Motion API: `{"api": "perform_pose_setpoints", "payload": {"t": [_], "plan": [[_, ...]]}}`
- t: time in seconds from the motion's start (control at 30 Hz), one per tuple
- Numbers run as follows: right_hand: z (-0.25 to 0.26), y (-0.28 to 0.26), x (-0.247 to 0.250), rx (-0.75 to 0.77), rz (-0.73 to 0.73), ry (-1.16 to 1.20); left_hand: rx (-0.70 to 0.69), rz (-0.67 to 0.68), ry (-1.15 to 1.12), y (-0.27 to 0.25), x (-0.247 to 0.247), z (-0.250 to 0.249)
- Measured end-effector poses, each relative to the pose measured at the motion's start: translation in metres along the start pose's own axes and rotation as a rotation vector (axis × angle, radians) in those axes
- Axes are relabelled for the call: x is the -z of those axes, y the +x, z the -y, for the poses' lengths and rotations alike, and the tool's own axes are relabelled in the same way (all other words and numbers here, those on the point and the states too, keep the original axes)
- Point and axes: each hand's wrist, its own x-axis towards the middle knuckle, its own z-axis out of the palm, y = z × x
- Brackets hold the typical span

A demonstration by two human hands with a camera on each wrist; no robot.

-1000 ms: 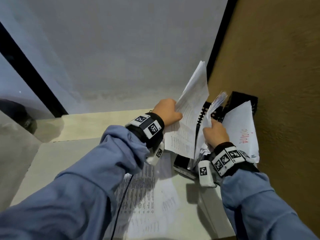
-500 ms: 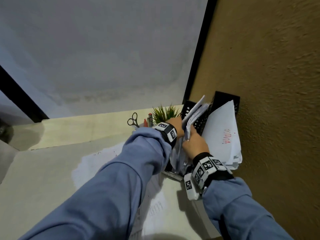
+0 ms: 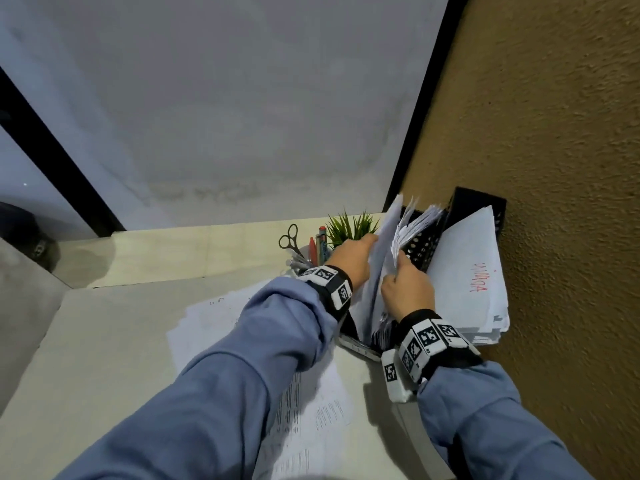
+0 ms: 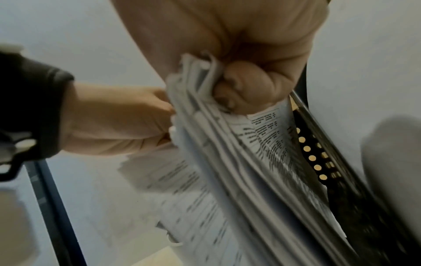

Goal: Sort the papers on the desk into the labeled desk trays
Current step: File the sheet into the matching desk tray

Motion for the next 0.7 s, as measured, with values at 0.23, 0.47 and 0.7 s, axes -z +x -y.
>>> {"api": "perform_pose_setpoints", "payload": {"t": [0.23, 0.47, 0.7], "plan": [[0.005, -0.015, -0.011, -0.06, 0.054, 0.013, -0.005, 0.048, -0.239, -0.011, -0.007, -0.003], [0.02, -0.059, -0.006, 0.221, -0.227, 0.259, 0.419, -0.328, -0.655, -0.078, -0.009, 0.087], [0.004, -0.104, -0.096, 0.302, 0.282, 0.049, 0.965, -0.165, -0.233, -0.192, -0.053, 0.195]]}}
